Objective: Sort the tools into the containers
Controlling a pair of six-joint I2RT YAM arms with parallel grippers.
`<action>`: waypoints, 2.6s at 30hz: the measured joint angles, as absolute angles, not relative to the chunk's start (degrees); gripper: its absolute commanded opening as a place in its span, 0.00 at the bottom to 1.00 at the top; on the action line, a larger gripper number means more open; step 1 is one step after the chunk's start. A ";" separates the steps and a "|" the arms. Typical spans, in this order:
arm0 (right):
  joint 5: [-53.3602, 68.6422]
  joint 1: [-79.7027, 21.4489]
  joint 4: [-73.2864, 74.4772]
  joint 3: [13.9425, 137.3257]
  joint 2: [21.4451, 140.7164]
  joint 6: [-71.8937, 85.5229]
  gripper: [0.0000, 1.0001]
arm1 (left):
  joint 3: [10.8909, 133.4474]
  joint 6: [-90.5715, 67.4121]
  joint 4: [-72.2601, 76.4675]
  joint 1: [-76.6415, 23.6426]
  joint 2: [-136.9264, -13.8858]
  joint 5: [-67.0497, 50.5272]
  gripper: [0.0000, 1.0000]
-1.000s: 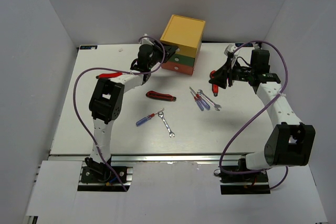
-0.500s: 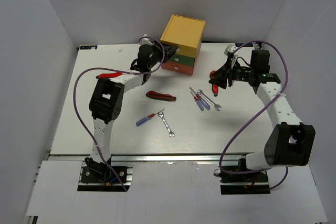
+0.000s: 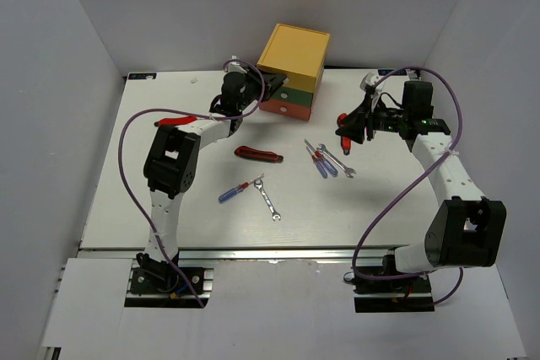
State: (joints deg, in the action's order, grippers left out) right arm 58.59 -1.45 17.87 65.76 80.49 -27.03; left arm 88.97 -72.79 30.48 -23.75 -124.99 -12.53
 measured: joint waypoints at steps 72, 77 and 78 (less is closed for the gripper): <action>14.70 -17.74 19.44 58.24 98.26 -26.50 0.49 | 55.40 -46.39 -8.58 -22.17 -74.11 14.74 0.47; 10.57 -17.67 19.00 60.01 100.31 -24.91 0.50 | 49.52 -43.18 -16.62 -21.10 -70.17 19.22 0.58; 10.24 -17.69 18.79 60.49 100.49 -24.77 0.50 | 48.97 -42.50 -17.85 -21.10 -69.69 19.62 0.60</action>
State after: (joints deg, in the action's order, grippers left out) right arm 10.24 -17.69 18.79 60.49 100.49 -24.77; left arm 48.97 -42.50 -17.85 -21.10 -69.69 19.62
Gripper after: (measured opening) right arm 0.495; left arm 0.577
